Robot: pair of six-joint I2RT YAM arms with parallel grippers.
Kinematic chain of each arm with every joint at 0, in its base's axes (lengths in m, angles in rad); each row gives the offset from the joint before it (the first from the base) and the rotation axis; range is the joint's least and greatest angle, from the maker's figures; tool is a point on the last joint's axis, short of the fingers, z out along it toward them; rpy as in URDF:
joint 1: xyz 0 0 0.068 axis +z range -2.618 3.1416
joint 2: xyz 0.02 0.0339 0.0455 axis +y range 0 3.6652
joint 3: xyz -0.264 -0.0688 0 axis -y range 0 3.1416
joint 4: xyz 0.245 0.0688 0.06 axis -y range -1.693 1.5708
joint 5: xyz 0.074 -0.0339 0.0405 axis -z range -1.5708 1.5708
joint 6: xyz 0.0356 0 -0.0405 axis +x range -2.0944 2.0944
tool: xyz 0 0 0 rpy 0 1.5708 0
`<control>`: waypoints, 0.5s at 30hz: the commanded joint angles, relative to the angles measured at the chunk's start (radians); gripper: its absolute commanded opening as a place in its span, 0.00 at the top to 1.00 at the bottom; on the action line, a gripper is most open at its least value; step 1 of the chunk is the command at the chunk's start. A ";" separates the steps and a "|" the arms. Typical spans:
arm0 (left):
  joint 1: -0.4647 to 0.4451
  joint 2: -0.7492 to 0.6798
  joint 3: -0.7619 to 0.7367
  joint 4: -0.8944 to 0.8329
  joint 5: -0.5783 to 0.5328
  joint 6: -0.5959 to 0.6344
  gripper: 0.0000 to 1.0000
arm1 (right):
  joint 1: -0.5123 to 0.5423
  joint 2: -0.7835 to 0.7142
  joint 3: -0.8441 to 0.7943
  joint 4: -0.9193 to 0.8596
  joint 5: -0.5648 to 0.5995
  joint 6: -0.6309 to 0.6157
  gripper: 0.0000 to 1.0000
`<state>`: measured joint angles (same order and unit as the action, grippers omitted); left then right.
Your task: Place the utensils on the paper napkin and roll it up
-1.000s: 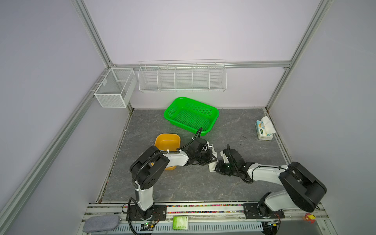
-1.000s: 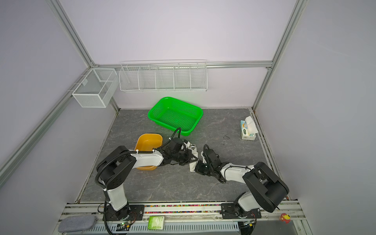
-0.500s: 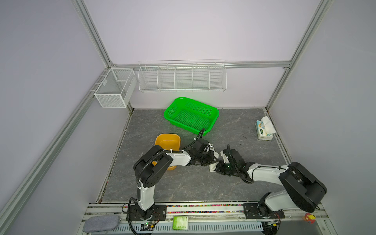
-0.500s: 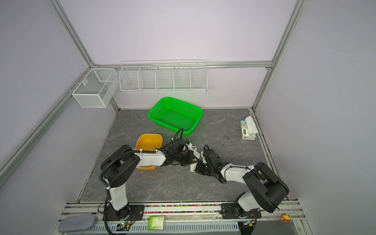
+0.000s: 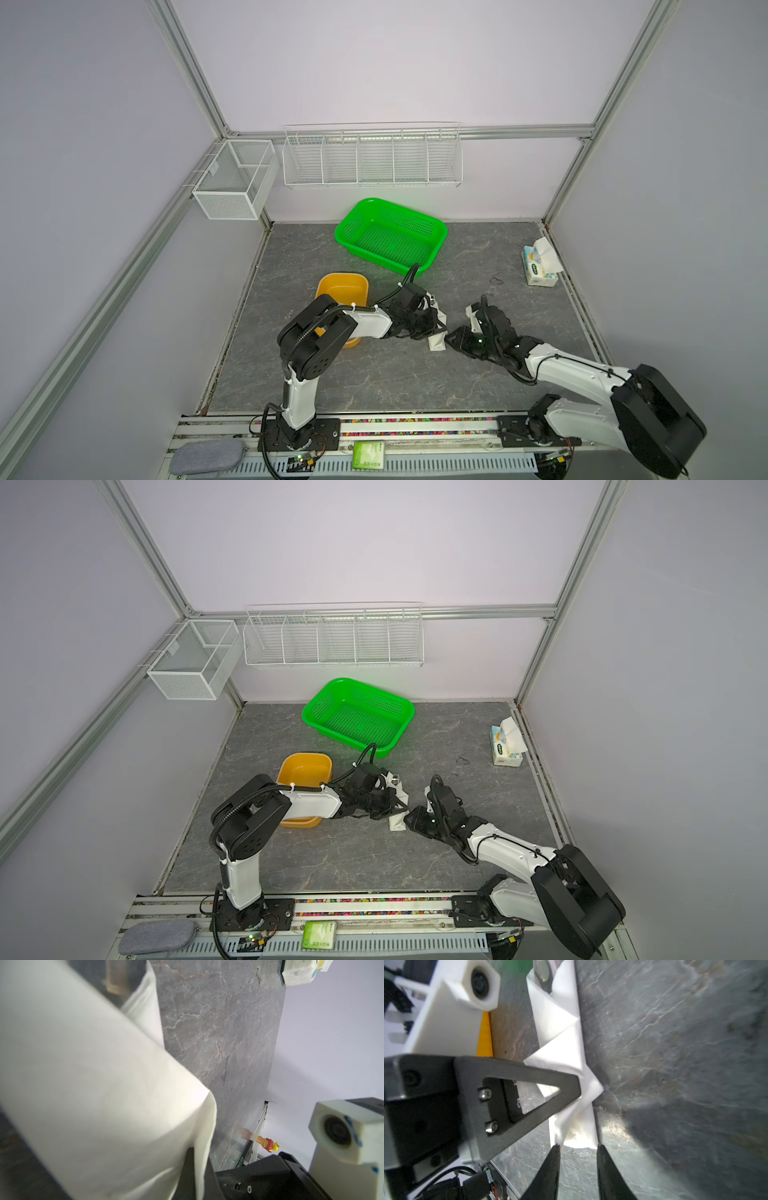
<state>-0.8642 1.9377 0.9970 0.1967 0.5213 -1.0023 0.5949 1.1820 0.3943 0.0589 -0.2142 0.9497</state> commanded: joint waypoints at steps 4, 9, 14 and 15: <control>-0.003 0.016 0.034 -0.017 -0.004 0.002 1.00 | -0.015 -0.007 0.021 0.051 -0.064 -0.014 0.55; -0.004 0.013 0.037 -0.028 0.000 0.013 1.00 | -0.012 0.071 0.065 0.037 -0.093 -0.044 0.53; -0.004 0.012 0.039 -0.031 -0.001 0.012 0.99 | -0.004 0.133 0.096 -0.010 -0.091 -0.111 0.54; -0.003 0.012 0.037 -0.030 -0.003 0.011 0.99 | -0.004 0.148 0.098 -0.011 -0.092 -0.114 0.55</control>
<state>-0.8639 1.9377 1.0061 0.1711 0.5213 -0.9977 0.5842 1.3025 0.4656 0.0700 -0.2901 0.8810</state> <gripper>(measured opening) 0.047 0.455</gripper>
